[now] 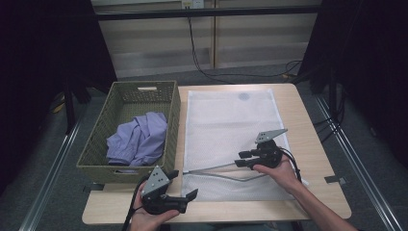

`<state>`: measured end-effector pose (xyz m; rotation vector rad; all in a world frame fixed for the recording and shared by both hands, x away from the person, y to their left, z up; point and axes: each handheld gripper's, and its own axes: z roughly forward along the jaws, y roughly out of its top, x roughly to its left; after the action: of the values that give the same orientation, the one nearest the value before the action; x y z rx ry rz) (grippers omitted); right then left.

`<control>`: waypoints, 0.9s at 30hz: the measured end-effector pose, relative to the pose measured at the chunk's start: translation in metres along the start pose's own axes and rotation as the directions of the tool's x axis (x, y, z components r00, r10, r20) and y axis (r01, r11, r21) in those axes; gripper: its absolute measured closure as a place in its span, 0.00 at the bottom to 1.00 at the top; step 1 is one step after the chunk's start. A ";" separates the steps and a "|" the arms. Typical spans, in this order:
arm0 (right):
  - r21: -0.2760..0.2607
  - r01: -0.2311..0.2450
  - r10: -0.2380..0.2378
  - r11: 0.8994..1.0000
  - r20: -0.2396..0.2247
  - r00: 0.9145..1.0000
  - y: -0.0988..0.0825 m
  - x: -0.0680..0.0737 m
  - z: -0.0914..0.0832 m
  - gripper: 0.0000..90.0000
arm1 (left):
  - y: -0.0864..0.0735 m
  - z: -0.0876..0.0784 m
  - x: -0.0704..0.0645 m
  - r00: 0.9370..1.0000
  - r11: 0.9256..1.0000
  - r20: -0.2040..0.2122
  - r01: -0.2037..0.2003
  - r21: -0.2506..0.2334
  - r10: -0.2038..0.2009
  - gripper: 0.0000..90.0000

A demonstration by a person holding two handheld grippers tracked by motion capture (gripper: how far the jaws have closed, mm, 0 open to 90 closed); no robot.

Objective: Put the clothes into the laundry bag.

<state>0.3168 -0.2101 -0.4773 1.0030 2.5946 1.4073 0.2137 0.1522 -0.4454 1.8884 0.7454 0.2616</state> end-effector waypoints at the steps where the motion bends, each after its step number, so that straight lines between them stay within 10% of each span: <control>1: -0.001 -0.001 0.001 1.000 0.003 1.000 -0.002 -0.001 0.002 0.62 | 0.000 0.000 0.000 1.000 1.000 -0.003 -0.001 0.002 0.001 0.12; 27: 0.067 -0.001 -0.004 0.998 0.074 0.997 -0.019 -0.006 0.024 0.95 | 0.002 0.000 0.002 1.000 1.000 -0.015 -0.004 0.004 0.004 0.16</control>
<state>0.3188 -0.2027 -0.5077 1.0401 2.6044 1.2653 0.2159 0.1525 -0.4445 1.8936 0.7524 0.2777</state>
